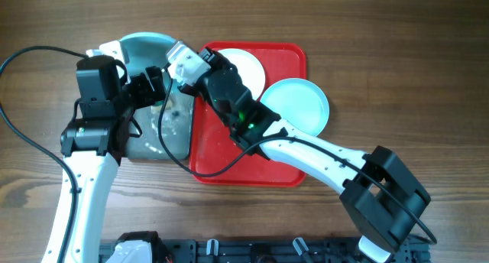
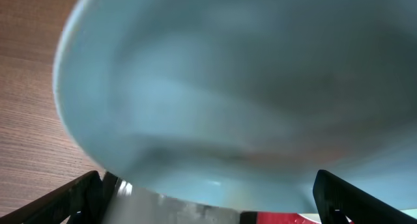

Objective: Clean dirty plates on tray and stack at the side
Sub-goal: 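Lift the cleaned blue plate with the right gripper, then carry the blue plate right and set it on the table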

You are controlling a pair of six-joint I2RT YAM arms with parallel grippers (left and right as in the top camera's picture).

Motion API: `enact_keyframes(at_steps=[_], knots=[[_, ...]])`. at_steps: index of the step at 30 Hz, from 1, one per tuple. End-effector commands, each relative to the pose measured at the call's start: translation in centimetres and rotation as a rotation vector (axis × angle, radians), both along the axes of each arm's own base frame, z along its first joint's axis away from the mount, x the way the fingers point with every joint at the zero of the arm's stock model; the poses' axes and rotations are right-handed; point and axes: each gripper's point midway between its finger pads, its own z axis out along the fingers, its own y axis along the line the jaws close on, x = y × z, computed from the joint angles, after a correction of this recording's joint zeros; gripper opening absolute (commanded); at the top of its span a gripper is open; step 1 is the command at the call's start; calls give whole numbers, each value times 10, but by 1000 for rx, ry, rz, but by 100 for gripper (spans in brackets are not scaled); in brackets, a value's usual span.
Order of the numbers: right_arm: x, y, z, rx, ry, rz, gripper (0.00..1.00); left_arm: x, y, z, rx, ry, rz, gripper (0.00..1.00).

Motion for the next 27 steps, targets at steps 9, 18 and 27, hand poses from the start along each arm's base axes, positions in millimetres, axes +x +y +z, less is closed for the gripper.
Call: enact_keyframes(at_steps=[9, 18, 27], knots=[[-1, 7, 8, 12, -29, 24, 5, 1, 3, 3, 8, -7, 6, 100], [21, -18, -28, 274, 323, -67, 5, 1, 3, 3, 8, -7, 6, 100], [11, -32, -96, 351, 731, -122, 4, 1, 3, 3, 8, -7, 6, 100]])
